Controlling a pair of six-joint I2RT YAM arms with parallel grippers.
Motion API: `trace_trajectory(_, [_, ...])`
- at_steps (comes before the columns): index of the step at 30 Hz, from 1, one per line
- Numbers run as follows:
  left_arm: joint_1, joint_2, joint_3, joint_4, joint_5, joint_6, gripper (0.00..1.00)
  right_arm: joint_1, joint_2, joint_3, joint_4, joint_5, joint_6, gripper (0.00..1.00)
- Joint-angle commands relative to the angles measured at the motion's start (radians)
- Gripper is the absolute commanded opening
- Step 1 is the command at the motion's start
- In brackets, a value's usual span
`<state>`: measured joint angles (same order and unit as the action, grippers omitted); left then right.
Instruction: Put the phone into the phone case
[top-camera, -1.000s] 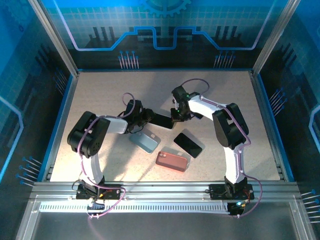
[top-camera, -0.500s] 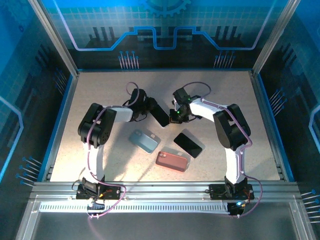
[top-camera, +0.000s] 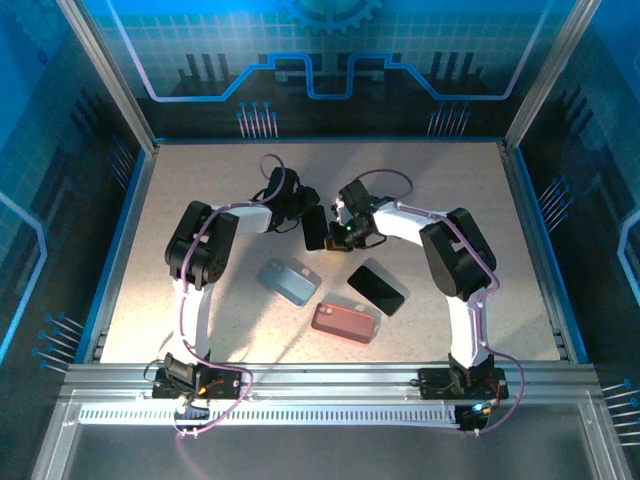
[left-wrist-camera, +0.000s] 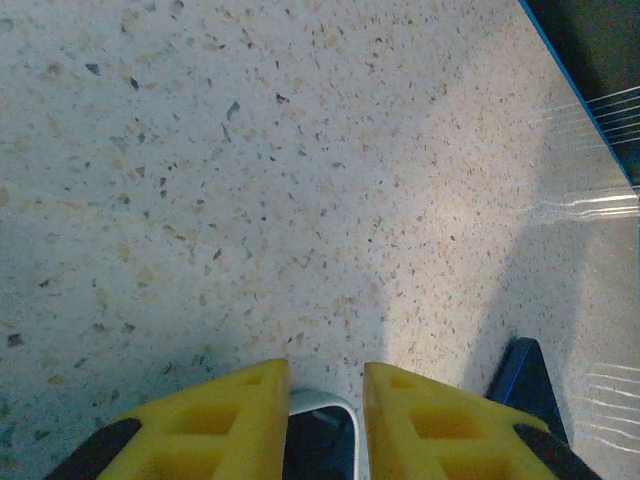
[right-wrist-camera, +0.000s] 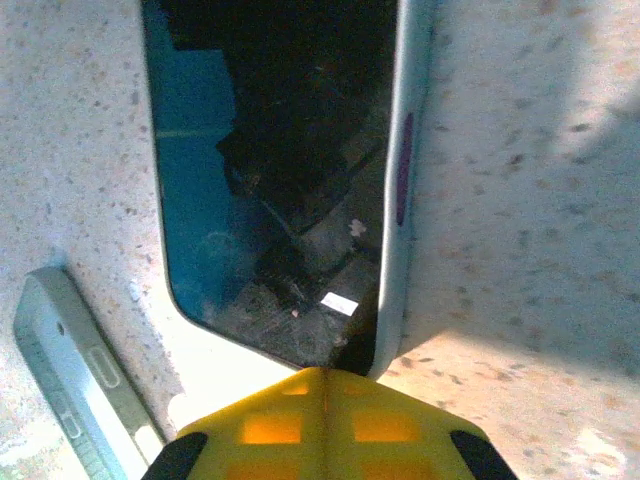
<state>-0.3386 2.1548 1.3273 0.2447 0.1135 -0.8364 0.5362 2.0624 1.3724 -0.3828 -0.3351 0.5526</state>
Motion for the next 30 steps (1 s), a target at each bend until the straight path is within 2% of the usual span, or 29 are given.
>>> trace_trajectory(1, [-0.004, -0.073, -0.001, -0.056, 0.026, 0.02, 0.26, 0.052, -0.024, -0.021, -0.011, -0.049, -0.025, 0.0])
trace_trajectory(13, [0.048, -0.322, -0.201, -0.037, 0.046, -0.013, 0.27, 0.077, 0.018, -0.006, 0.028, -0.083, -0.005, 0.0])
trace_trajectory(30, [0.058, -0.593, -0.473, -0.089, 0.03, -0.01, 0.27, 0.007, 0.205, 0.254, -0.049, -0.066, -0.051, 0.0])
